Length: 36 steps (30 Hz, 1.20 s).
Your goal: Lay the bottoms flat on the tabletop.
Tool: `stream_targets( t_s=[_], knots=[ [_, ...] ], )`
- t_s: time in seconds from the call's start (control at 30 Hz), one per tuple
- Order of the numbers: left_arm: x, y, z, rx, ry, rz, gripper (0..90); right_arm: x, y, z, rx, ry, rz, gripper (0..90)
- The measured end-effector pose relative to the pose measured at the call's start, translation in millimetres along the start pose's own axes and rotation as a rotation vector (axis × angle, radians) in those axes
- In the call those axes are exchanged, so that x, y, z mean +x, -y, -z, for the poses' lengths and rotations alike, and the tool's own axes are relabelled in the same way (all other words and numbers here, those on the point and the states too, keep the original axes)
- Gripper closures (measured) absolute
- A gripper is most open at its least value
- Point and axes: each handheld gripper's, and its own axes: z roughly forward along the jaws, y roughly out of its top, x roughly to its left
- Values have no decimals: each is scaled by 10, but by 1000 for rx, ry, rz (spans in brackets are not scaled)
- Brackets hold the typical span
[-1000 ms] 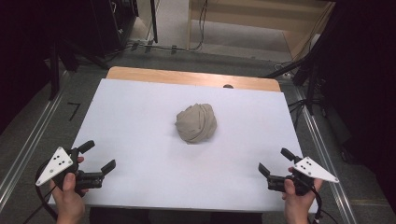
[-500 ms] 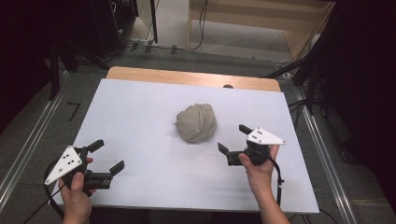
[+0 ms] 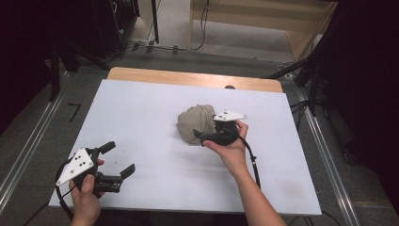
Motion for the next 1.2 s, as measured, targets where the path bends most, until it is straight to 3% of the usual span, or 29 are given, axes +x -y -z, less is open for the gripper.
stream_targets(
  t_s=[0.13,0.17,0.2,0.23,0.27,0.3,0.33,0.37,0.6,0.63,0.73,0.77,0.87,0.9,0.93,0.97,1.0,1.07,1.13,1.2],
  knots=[
    [-4,-14,-21,6,1,6,0,11,34,-170,54,27,-13,124],
    [-31,-30,-38,24,-8,-10,0,27,67,-245,97,91,-16,317],
    [-45,-43,-44,34,-6,-18,0,27,67,-245,97,91,-16,317],
    [-66,-82,-65,39,13,-27,0,18,65,-233,87,88,-27,508],
    [-66,-82,-65,39,13,-27,0,18,65,-233,87,88,-27,508],
    [-78,-144,-87,25,24,-13,0,7,42,-178,69,69,-21,702],
    [-78,-144,-87,25,24,-13,0,7,42,-178,69,69,-21,702],
    [-81,-209,-113,15,41,1,0,16,21,-117,50,62,-5,774],
    [-147,-365,-277,19,72,-17,0,199,-59,148,-25,29,71,792],
    [-162,-390,-354,24,83,-11,0,322,-65,254,-43,35,108,792],
    [-177,-402,-433,37,94,-13,0,429,-37,342,-56,23,130,793],
    [-185,-404,-506,48,109,-5,0,555,27,424,-65,4,156,793],
    [-193,-396,-594,60,116,2,0,656,104,472,-70,-5,182,793],
    [-199,-383,-668,75,120,15,0,792,235,504,-62,-11,209,791],
    [-199,-383,-668,75,120,15,2,792,235,504,-62,-11,209,791],
    [-223,-362,-773,99,86,31,67,904,368,509,-52,-22,235,789],
    [-223,-362,-773,99,86,31,110,904,368,509,-52,-22,235,789],
    [-244,-336,-861,114,84,48,146,1031,543,509,-29,-49,240,783],
    [-265,-309,-931,127,102,58,188,1103,634,509,-15,-62,261,775],
    [-323,-248,-1070,178,132,59,233,1172,723,528,8,-82,279,767]
  ],
)
